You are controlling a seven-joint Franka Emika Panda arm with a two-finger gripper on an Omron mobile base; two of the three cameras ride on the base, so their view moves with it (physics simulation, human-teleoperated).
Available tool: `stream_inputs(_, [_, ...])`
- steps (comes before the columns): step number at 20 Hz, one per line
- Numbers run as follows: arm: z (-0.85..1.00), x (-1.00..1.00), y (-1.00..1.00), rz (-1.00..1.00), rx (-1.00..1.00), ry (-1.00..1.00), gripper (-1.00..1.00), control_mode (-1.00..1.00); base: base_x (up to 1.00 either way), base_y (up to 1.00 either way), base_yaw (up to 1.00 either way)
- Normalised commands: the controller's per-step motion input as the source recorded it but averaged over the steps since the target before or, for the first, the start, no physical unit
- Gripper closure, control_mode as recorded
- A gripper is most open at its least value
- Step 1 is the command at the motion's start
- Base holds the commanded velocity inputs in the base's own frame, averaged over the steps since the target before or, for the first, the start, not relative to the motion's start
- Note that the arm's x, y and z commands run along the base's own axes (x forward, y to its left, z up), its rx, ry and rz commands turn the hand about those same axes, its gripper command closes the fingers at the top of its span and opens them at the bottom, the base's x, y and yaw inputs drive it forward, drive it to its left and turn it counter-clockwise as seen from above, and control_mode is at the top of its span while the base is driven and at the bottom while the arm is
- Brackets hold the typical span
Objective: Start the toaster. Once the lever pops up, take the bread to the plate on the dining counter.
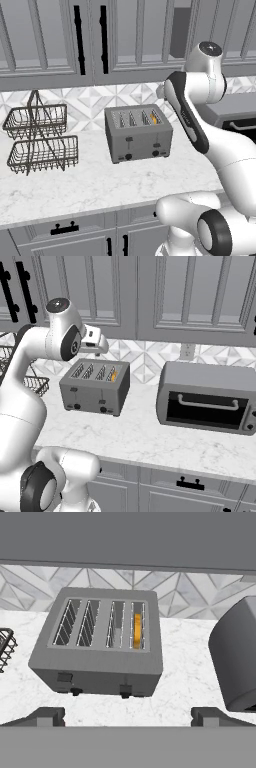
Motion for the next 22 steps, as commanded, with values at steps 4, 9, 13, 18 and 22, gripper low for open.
stream_inputs(4, [0.0, 0.0, 0.0, 0.0, 0.0, 0.0, -1.0, -1.0, 0.0, 0.0, 0.0])
stream_inputs(9, [0.0, 0.0, 0.0, 0.0, 0.0, 0.0, -1.0, -1.0, 0.0, 0.0, 0.0])
stream_inputs(13, [0.0, 0.0, 0.0, 0.0, 0.0, 0.0, -1.0, -1.0, 0.0, 0.0, 0.0])
stream_inputs(18, [0.0, 0.0, 0.0, 0.0, 0.0, 0.0, -1.0, -1.0, 0.0, 0.0, 0.0])
stream_inputs(22, [0.0, 0.0, 0.0, 0.0, 0.0, 0.0, -1.0, -1.0, 0.0, 0.0, 0.0])
